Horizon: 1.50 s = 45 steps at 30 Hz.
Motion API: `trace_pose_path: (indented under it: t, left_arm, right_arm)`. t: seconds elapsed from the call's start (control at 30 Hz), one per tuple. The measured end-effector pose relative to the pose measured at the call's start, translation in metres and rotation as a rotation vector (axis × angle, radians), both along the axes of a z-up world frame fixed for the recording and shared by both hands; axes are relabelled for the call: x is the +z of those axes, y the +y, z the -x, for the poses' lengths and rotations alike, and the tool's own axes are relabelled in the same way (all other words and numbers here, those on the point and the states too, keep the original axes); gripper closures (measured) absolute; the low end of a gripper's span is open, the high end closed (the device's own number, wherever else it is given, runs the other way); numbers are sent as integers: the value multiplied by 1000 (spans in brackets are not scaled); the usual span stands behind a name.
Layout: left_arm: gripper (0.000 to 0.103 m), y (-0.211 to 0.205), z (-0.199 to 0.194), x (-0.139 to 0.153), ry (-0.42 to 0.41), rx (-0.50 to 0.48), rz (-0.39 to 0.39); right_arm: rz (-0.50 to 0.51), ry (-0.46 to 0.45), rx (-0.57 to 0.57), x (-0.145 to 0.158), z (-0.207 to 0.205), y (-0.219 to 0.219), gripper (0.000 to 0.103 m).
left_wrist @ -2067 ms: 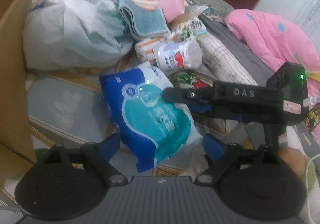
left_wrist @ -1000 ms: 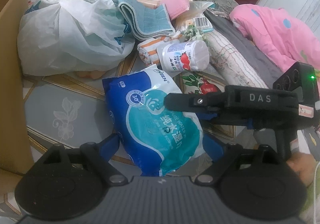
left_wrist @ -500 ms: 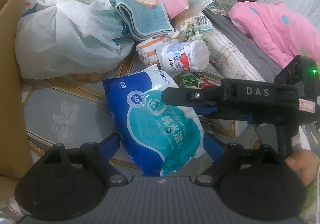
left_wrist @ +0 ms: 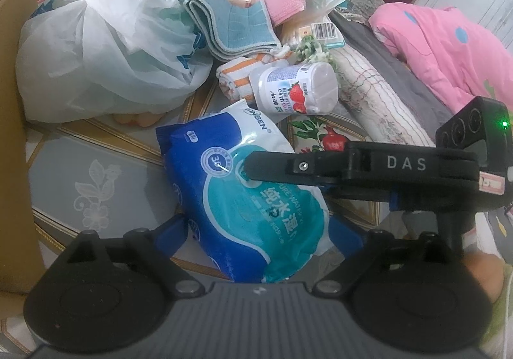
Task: Organize soft objects
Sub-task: 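Lift the wipes pack with the right tool and drop it into the cardboard box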
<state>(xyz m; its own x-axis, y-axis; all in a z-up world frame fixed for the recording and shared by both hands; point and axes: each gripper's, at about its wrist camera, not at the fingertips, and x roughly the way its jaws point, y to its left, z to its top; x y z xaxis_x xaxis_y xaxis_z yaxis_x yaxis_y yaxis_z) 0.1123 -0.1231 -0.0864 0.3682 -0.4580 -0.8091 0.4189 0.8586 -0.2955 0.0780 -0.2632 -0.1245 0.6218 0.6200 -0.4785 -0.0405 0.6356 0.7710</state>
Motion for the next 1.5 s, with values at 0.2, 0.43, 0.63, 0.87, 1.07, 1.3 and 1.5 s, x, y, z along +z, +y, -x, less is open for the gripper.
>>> trace_pose_path:
  t: [0.2, 0.43, 0.63, 0.87, 1.07, 1.3, 1.5]
  left_arm:
    - [8, -1, -1, 0, 0, 0, -2]
    - [8, -3, 1, 2, -8, 0, 0]
    - [8, -1, 6, 5, -22, 6, 12]
    - [8, 0, 14, 15, -49, 11, 17]
    - [9, 4, 26, 41, -116, 35, 35]
    - [9, 23, 37, 93, -240, 97, 10]
    - [9, 65, 24, 131, -278, 206, -8]
  right_arm:
    - [-1, 0, 2, 0, 1, 2, 64]
    - [9, -6, 4, 3, 2, 6, 64]
    - [10, -14, 2, 6, 6, 8, 64]
    - [10, -39, -3, 15, 11, 8, 64]
    - [13, -101, 3, 41, 18, 11, 64]
    - [42, -240, 88, 99, 7, 35, 64]
    - [53, -303, 212, 140, -30, 80, 64]
